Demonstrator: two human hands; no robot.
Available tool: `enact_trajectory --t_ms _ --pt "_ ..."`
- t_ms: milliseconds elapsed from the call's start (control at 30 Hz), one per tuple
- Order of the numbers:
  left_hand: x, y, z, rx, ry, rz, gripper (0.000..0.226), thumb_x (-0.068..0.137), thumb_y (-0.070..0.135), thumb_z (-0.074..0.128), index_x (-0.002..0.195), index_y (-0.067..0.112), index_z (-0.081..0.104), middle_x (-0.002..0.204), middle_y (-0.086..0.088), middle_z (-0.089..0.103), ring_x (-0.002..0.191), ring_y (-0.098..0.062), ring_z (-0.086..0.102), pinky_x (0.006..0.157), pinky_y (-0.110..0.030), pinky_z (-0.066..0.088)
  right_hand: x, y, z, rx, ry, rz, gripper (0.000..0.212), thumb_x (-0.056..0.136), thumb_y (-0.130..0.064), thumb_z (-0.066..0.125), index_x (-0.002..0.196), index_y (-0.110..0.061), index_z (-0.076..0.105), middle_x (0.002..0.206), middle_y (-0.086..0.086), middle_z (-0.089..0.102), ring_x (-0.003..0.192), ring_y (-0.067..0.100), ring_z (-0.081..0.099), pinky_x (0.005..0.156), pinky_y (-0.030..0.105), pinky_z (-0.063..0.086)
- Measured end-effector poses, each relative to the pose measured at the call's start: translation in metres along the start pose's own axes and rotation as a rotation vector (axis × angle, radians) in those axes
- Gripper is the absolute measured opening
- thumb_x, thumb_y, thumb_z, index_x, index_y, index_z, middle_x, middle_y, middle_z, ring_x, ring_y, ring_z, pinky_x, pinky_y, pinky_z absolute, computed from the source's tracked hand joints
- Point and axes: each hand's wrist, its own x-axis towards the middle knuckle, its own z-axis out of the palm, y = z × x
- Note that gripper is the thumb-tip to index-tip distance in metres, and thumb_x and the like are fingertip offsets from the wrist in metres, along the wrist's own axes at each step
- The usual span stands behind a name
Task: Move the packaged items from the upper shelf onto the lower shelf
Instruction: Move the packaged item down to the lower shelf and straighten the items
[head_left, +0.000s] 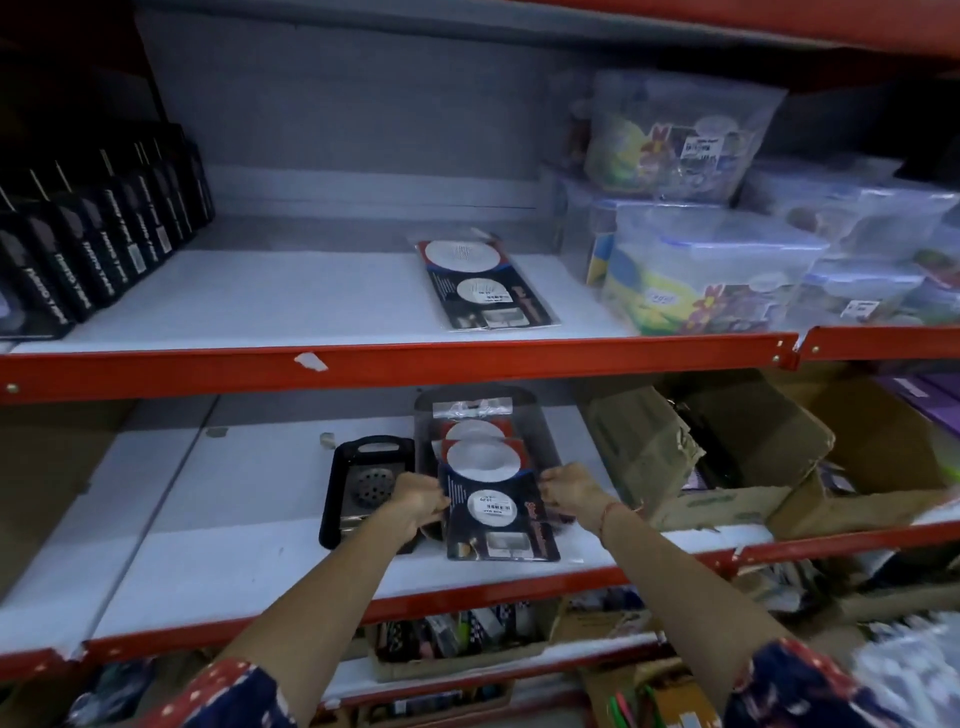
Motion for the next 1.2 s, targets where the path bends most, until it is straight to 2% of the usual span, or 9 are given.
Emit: enact_trajectory --t_ms 133,233,367,600,767,867,933,1067,1200 --pt "0.016 -0.002 -0.003 0.26 -0.052 0.006 0.028 0.087 -0.007 0.051 0.062 0.005 0.054 0.071 -0.011 0.055 0.067 -0.018 0.053 0.063 -0.028 0.045 -0.008 -0.012 0.002 -0.515 -0.06 -0.188 0.021 0.088 -0.001 0.047 0.096 -0.003 0.067 0.097 0.018 0.064 0.092 0.03 0.062 0.069 0.025 0.041" --pt "0.005 0.013 -0.008 0.472 -0.166 0.134 0.018 0.088 0.007 0.059 0.103 0.0 0.066 0.097 -0.012 0.062 0.093 -0.025 0.061 0.078 -0.031 0.046 -0.04 -0.035 -0.012 -0.658 -0.126 -0.321 0.032 0.087 -0.001 0.05 0.114 -0.009 0.066 0.102 0.014 0.067 0.096 0.028 0.062 0.068 0.02 0.046" --pt "-0.034 0.062 -0.011 0.463 -0.248 0.339 0.029 0.09 0.005 0.056 0.118 0.002 0.062 0.109 -0.011 0.064 0.105 -0.027 0.063 0.089 -0.031 0.052 -0.082 -0.082 -0.043 -0.451 -0.143 -0.513 0.031 0.084 -0.005 0.064 0.115 -0.009 0.067 0.112 0.009 0.071 0.103 0.019 0.066 0.099 0.03 0.049" --pt "-0.076 0.171 -0.02 0.155 -0.357 0.551 0.025 0.089 0.011 0.061 0.112 0.001 0.063 0.102 -0.015 0.072 0.09 -0.025 0.072 0.078 -0.026 0.06 -0.084 -0.183 -0.081 0.049 -0.088 -0.626 0.021 0.086 0.005 0.06 0.106 0.006 0.066 0.093 0.018 0.07 0.076 0.017 0.067 0.073 0.015 0.056" --pt "-0.034 0.232 -0.034 0.01 -0.015 0.532 0.023 0.086 0.003 0.063 0.108 -0.005 0.064 0.087 -0.012 0.071 0.073 -0.017 0.071 0.07 -0.025 0.061 -0.017 -0.23 -0.08 0.06 0.132 -0.543 0.018 0.087 -0.001 0.059 0.102 0.001 0.068 0.1 0.015 0.066 0.086 0.02 0.06 0.08 0.026 0.053" --pt "-0.003 0.251 -0.039 0.198 0.288 0.475 0.024 0.085 0.012 0.066 0.103 -0.002 0.064 0.103 -0.013 0.068 0.088 -0.026 0.068 0.073 -0.033 0.06 0.026 -0.25 -0.079 -0.085 0.177 -0.426 0.02 0.088 -0.01 0.06 0.106 -0.003 0.064 0.1 0.009 0.059 0.091 0.021 0.056 0.072 0.028 0.046" --pt "0.001 0.254 -0.038 0.418 0.387 0.439 0.02 0.087 0.02 0.064 0.095 0.002 0.057 0.101 -0.015 0.064 0.083 -0.027 0.065 0.058 -0.03 0.053 0.046 -0.256 -0.076 -0.063 0.155 -0.358 0.015 0.085 -0.013 0.063 0.098 -0.004 0.061 0.098 0.014 0.063 0.087 0.026 0.062 0.079 0.031 0.053" --pt "0.023 0.251 -0.035 0.409 0.296 0.384 0.03 0.087 0.016 0.065 0.07 0.004 0.044 0.102 -0.016 0.066 0.091 -0.028 0.068 0.082 -0.034 0.056 0.059 -0.255 -0.071 0.164 0.019 -0.279 0.022 0.079 0.001 0.066 0.1 0.003 0.058 0.095 0.021 0.067 0.08 0.029 0.065 0.083 0.042 0.057" --pt "0.032 0.247 -0.039 0.019 0.131 0.32 0.016 0.081 -0.005 0.067 0.087 -0.005 0.052 0.109 -0.028 0.067 0.081 -0.03 0.07 0.082 -0.042 0.058 0.047 -0.252 -0.075 0.316 -0.03 -0.281 0.039 0.074 0.014 0.065 0.113 0.015 0.056 0.104 0.027 0.066 0.071 0.032 0.065 0.07 0.044 0.056"
